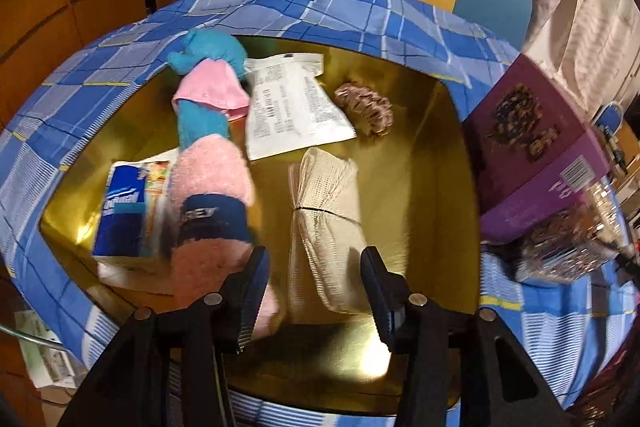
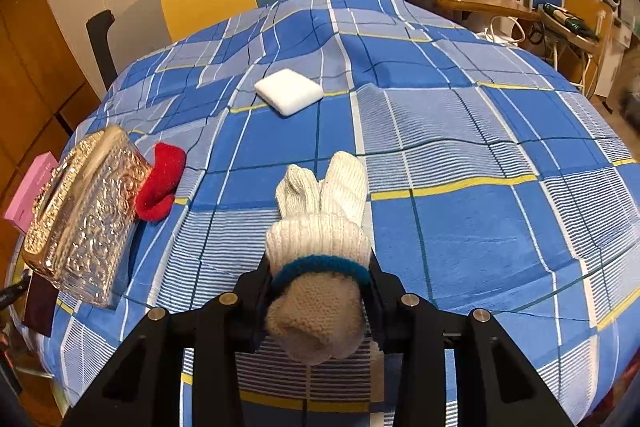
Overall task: Organize soft objects
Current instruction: 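Drop the scrubber into the tray with left tool while right tool carries the glove, then lower the white glove with the right tool into the gold tray and open it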
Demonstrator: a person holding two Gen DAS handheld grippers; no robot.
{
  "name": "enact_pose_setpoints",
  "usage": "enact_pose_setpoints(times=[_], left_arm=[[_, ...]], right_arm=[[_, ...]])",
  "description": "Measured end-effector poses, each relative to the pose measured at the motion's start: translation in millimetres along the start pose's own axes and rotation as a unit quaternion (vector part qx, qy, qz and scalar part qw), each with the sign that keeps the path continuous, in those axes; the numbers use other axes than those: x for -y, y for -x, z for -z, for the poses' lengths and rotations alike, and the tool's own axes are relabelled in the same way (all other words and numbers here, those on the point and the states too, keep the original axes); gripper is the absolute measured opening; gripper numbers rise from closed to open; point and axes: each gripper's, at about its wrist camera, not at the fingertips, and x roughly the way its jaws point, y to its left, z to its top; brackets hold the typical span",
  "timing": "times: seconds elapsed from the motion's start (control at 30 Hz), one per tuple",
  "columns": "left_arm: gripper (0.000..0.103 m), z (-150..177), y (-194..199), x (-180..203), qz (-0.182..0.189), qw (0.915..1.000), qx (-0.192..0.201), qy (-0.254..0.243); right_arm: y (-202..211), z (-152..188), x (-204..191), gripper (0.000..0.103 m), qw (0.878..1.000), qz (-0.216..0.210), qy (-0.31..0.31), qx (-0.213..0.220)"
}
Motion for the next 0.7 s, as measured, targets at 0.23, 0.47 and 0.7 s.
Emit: enact_pose_setpoints(times=[0.23, 0.47, 0.7], left_arm=[[0.048, -1, 1, -9, -0.01, 0.9998, 0.014, -0.003], [0.048, 1, 17, -20, 0.015, 0.9985, 0.049, 0.018], [0.048, 13, 45, -19, 0.065, 0.9941, 0.087, -0.006]], right_arm=[[39, -9, -3, 0.04, 0.999, -0.001, -0.015, 0.033], [91, -18, -41, 0.04, 0.996, -0.037, -0.013, 0.085], [112, -25, -119, 0.04, 0.989, -0.104, 0.019, 0.102]])
